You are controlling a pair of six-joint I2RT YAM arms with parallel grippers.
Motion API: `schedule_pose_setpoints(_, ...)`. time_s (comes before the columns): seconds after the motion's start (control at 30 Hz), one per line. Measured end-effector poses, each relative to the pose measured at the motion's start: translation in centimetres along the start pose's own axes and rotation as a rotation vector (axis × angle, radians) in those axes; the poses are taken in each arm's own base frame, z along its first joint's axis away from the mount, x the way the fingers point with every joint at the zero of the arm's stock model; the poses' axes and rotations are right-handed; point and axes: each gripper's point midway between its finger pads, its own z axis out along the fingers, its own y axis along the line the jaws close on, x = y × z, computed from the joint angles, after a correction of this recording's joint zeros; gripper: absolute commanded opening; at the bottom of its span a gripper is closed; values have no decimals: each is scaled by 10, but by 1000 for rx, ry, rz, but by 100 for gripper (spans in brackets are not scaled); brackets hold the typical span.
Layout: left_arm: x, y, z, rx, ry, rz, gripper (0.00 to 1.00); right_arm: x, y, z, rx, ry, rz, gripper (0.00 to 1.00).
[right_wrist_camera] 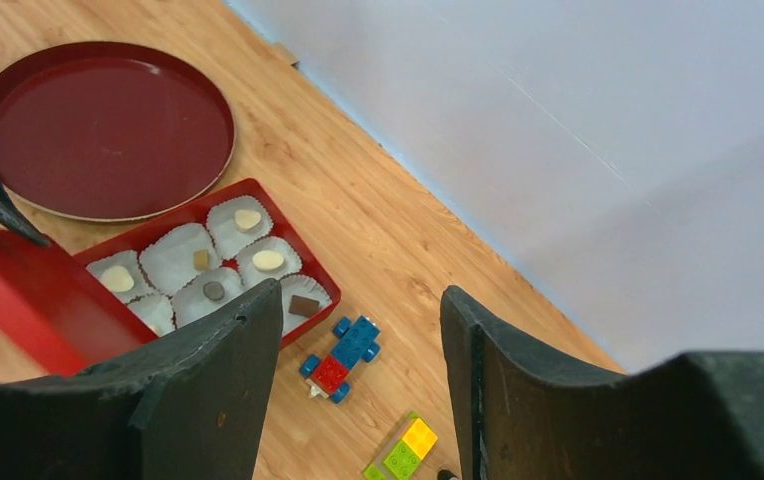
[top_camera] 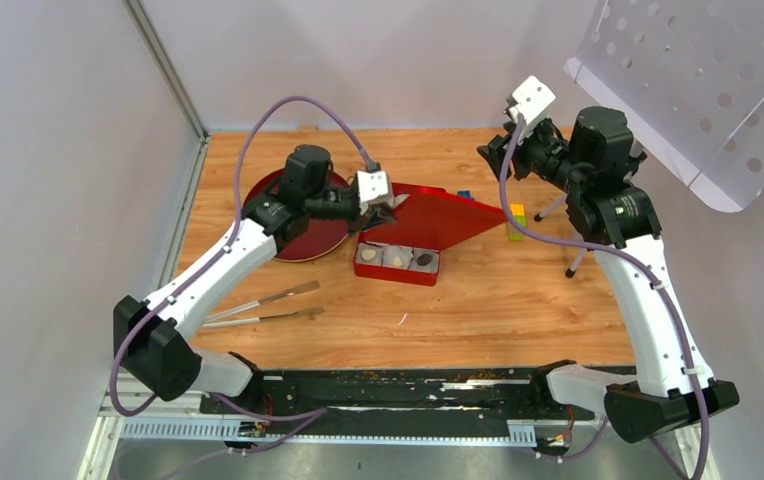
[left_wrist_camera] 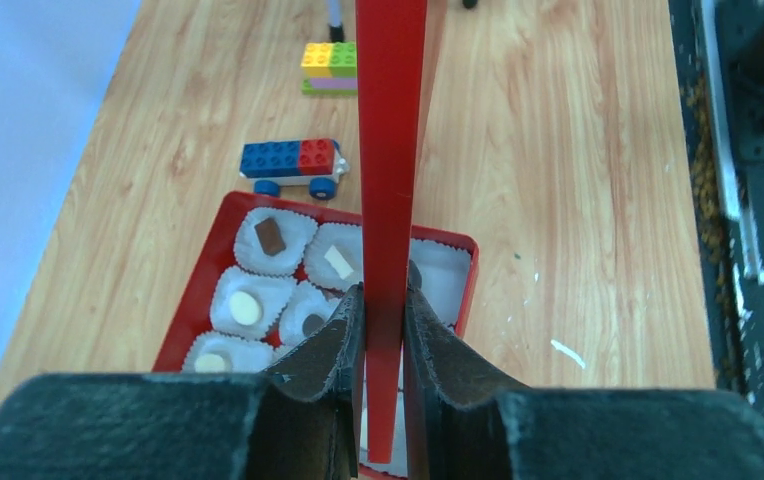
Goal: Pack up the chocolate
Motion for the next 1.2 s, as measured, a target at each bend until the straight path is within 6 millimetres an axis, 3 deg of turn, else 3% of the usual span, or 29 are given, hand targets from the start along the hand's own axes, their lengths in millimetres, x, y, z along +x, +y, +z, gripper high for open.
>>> schedule_pose_setpoints(0.17,-10,24,-12,-71,-82,-244,21,13,-12,-2,80,20,57,63)
schedule_pose_setpoints(0.33,-13,46,-9,-58,-201,-540,22,32,-19,-3,137,49,125,64)
schedule_pose_setpoints(0.47,7,58,6,12,-231,-766,22,48,-15,1,136,73,171,64)
schedule_pose_setpoints(0.67,56,64,34,142,-199,-1107,23,82,7,12,66,132,237,64)
schedule_pose_setpoints(0.83,89,68,41,167,-154,-1311,23,102,25,25,-25,168,281,64)
schedule_pose_setpoints(1.1,104,97,30,93,-179,-1391,23,156,58,40,-129,285,395,65)
schedule_pose_setpoints(1.2,115,106,31,67,-188,-1420,23,183,72,46,-163,352,460,77)
